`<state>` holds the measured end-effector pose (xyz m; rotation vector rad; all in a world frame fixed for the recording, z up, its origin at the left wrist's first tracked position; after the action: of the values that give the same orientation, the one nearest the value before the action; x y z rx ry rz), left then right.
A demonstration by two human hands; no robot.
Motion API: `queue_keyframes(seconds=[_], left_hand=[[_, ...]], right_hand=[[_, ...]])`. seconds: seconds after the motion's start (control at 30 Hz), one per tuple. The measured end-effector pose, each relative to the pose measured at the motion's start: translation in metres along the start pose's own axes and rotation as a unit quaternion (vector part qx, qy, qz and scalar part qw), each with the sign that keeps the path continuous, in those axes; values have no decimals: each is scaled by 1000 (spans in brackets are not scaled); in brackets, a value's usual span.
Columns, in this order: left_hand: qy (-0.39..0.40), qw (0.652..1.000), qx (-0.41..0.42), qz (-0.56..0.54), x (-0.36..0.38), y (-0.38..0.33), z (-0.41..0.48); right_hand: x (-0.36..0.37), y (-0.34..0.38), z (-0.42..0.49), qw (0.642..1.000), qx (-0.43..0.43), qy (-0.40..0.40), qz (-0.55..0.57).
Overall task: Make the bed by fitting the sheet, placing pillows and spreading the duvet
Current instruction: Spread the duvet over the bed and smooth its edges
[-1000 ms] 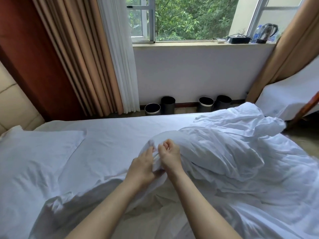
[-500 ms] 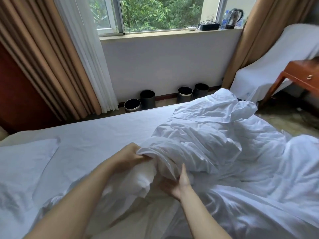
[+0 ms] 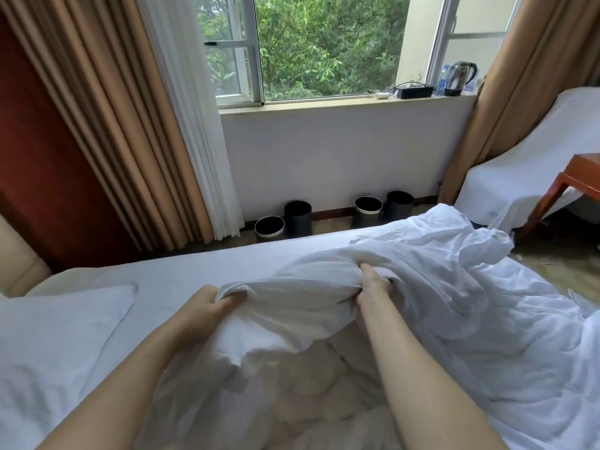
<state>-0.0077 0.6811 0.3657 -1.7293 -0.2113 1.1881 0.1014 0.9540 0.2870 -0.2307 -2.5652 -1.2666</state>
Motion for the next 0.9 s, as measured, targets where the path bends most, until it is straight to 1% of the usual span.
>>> queue_keyframes(seconds=[0.07,0.13,0.23,0.33,0.43,0.53,0.63,0.83,0.9], left_hand=[[-41,999,-10,-18,-24,10,6],[-94,995,-25,-23,-57,22,11],[-183,981,-56,-29,-116,54,9],[-252,962,-105,-20,-176,91,0],[-316,941,-119,-30,-230,121,-15],[-363,922,-130,-30,-277,155,-31],[-394,900,-175,-64,-320,213,-35],[-429,877,-204,-68,-379,320,1],[-451,860,-230,-67,-391,348,19]], right_hand=[[42,14,-10,994,-66,26,-84],[91,17,-28,973,-130,96,-162],[163,1,-68,924,-199,175,-276],[232,-33,-114,876,-250,242,-333],[292,-76,-161,826,-300,292,-378],[343,-122,-212,776,-338,325,-421],[391,-177,-246,757,-345,341,-438],[478,-257,-267,727,-381,334,-464],[500,-286,-256,699,-384,357,-486]])
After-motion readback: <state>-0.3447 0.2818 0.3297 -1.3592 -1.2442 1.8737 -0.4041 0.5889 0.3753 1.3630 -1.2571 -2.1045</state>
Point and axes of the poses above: each hand's wrist, its own z-axis towards the middle knuckle, its own x-axis out of the palm, y = z × x, the point moved 3 cm from there along z, towards the middle knuckle, and after that the axes turned 7 degrees about -y, right-handed, at the moved point
